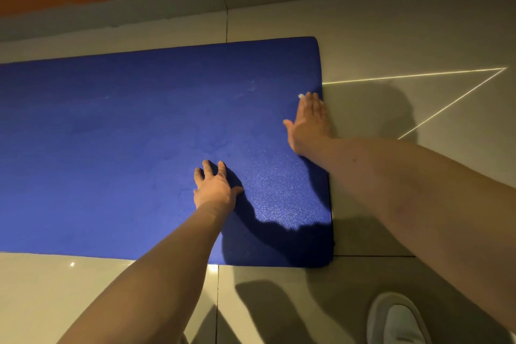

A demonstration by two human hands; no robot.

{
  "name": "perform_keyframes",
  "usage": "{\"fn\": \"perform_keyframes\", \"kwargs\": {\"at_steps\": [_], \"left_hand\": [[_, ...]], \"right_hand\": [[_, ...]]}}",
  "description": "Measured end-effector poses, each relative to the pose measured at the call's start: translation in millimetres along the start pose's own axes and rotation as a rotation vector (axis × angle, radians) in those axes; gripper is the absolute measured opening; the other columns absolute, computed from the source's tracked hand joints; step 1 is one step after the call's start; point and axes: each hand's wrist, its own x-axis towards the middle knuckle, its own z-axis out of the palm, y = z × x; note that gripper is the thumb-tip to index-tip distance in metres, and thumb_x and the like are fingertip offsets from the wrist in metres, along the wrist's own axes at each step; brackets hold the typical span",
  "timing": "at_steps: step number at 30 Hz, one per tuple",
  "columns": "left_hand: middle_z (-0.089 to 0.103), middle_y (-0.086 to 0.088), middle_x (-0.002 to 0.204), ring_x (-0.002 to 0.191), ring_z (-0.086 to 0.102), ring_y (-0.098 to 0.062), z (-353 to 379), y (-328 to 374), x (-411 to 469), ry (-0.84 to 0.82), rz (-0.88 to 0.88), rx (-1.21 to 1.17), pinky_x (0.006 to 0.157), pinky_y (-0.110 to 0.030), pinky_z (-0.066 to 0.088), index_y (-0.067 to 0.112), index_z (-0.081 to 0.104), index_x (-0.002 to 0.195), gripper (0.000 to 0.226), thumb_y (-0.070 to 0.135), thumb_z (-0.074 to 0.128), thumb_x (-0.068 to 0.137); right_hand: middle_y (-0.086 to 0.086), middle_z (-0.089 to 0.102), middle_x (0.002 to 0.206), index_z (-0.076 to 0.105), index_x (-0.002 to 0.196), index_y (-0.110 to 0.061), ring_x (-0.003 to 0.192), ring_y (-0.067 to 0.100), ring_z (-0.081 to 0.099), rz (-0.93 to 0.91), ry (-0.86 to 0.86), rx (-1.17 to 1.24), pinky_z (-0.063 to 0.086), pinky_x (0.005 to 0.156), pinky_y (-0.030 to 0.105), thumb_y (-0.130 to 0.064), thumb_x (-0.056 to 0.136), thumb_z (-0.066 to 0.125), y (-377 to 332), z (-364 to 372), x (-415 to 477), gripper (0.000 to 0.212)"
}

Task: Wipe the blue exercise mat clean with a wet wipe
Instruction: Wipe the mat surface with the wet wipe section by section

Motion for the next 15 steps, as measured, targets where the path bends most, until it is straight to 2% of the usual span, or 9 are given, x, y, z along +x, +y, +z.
{"fn": "perform_keyframes", "kwargs": {"at_steps": [2,6,9,10,11,12,13,14,15], "left_hand": [[-0.011,0.001,0.167,0.153,-0.008,-0.031,0,0,0,0.003,-0.001,0.001,0.112,-0.055,0.038,0.03,0.006,0.16,0.088,0.052,0.06,0.095],[-0.011,0.001,0.167,0.153,-0.008,-0.03,0,0,-1,-0.003,0.005,-0.003,0.111,-0.054,0.04,0.031,0.005,0.16,0.088,0.052,0.06,0.095],[-0.01,-0.001,0.167,0.153,-0.007,-0.03,-6,-4,-2,-0.031,0.033,-0.007,0.113,-0.051,0.037,0.028,0.005,0.16,0.089,0.052,0.061,0.095],[-0.007,-0.002,0.167,0.152,-0.004,-0.031,-8,-5,-3,-0.035,0.055,-0.016,0.114,-0.05,0.035,0.026,0.01,0.16,0.087,0.05,0.061,0.095],[0.0,-0.004,0.166,0.151,0.001,-0.033,-11,-7,-4,-0.021,0.088,-0.033,0.115,-0.05,0.033,0.023,0.018,0.159,0.082,0.048,0.062,0.094],[0.01,-0.007,0.164,0.148,0.01,-0.034,-14,-8,-6,0.01,0.126,-0.062,0.115,-0.048,0.033,0.019,0.028,0.155,0.075,0.044,0.063,0.094],[0.022,-0.008,0.161,0.144,0.02,-0.035,-18,-8,-9,0.047,0.165,-0.105,0.113,-0.047,0.034,0.017,0.036,0.151,0.067,0.04,0.063,0.094],[0.034,-0.01,0.155,0.139,0.031,-0.035,-23,-7,-14,0.078,0.196,-0.161,0.111,-0.045,0.037,0.015,0.043,0.147,0.06,0.037,0.063,0.095],[0.045,-0.011,0.147,0.134,0.041,-0.036,-28,-5,-20,0.099,0.22,-0.231,0.107,-0.042,0.041,0.014,0.05,0.142,0.053,0.034,0.063,0.095]], "right_hand": [[0.018,-0.005,0.17,-0.005,0.16,0.001,0.157,0.034,-0.006,-0.078,-0.021,-0.042,-0.004,0.128,0.043,-0.052,0.107,0.029,-25,6,-9,0.082],[0.016,-0.01,0.17,-0.008,0.16,0.0,0.156,0.03,-0.013,-0.43,-0.196,-0.102,-0.006,0.127,0.042,-0.047,0.11,0.023,-65,26,-55,0.075],[0.01,-0.002,0.171,-0.001,0.162,-0.007,0.158,0.023,-0.007,-0.542,-0.276,0.035,-0.003,0.128,0.036,-0.037,0.109,0.038,-71,10,-63,0.073],[0.009,0.009,0.171,0.006,0.163,-0.009,0.158,0.024,0.004,-0.529,-0.28,0.139,0.005,0.127,0.031,-0.03,0.106,0.047,-72,0,-67,0.073],[0.008,0.026,0.166,0.014,0.163,-0.011,0.153,0.026,0.022,-0.483,-0.287,0.278,0.02,0.122,0.022,-0.021,0.103,0.053,-70,-9,-70,0.073],[0.005,0.044,0.154,0.023,0.162,-0.013,0.138,0.027,0.045,-0.404,-0.304,0.403,0.036,0.105,0.01,-0.012,0.1,0.054,-68,-18,-74,0.07],[0.002,0.055,0.139,0.031,0.16,-0.016,0.117,0.026,0.057,-0.323,-0.323,0.502,0.045,0.082,0.006,-0.005,0.098,0.052,-64,-28,-79,0.066],[0.002,0.058,0.134,0.037,0.157,-0.016,0.109,0.026,0.06,-0.258,-0.337,0.574,0.046,0.071,0.009,-0.002,0.098,0.05,-61,-35,-82,0.063],[0.005,0.057,0.139,0.041,0.155,-0.014,0.115,0.027,0.06,-0.204,-0.334,0.627,0.048,0.077,0.014,0.001,0.097,0.05,-59,-43,-85,0.06]]}}
